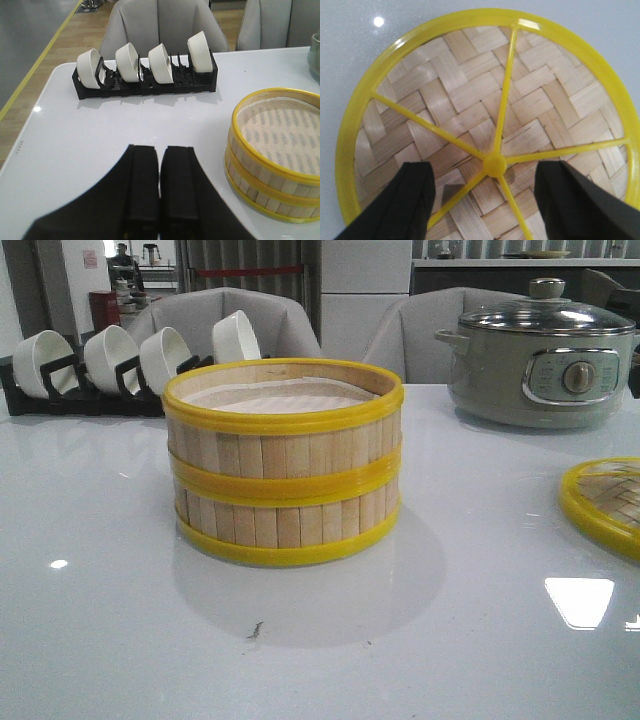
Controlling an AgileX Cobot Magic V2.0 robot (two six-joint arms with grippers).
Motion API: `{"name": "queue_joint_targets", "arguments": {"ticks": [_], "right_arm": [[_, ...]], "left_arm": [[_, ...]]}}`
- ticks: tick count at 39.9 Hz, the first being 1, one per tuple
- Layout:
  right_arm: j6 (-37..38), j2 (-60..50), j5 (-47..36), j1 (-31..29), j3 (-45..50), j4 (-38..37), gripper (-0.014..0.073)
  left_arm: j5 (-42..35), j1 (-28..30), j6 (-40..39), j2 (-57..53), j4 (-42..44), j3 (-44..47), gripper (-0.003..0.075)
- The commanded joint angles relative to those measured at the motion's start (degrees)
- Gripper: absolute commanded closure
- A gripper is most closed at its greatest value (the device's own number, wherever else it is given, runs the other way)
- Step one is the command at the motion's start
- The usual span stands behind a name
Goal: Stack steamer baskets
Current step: 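Lower the right gripper onto the lid's center knob and grasp it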
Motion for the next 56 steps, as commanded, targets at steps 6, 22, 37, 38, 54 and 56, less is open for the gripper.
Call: {"name": "queue_joint_targets", "arguments": {"ticks": [6,22,37,38,54,56], "right_arm": [[-0.64,-1.51,-4.49,-0.8,-1.95,-1.13,0.0055],[-0.64,-0.14,-4.81,-1.27,-1.95,-1.13,0.0055],[-0.64,1.37,-4.32,-1.27,-1.95,-1.13,0.0055],[-0.64,1.37,-4.39,-1.27,-1.95,-1.13,0.0055],[-0.64,1.37,-4.71,-1.27,-1.95,-1.13,0.0187],[-0.64,1.37,-4.71,-1.27,-1.95,-1.13,0.0258]], "left_arm": [[-4.96,-0.31,-0.52,0.2,0.08,-1.53,0.0635],[-4.96,-0.31,-0.52,0.2,0.08,-1.53,0.0636],[-4.96,-0.31,-0.52,0.2,0.08,-1.53,0.0636],[-4.96,-0.31,-0.52,0.2,0.08,-1.53,0.0635],[-4.96,-0.31,-0.52,0.2,0.08,-1.53,0.0636],[-4.96,-0.31,-0.52,0.2,0.08,-1.53,0.0635]]}}
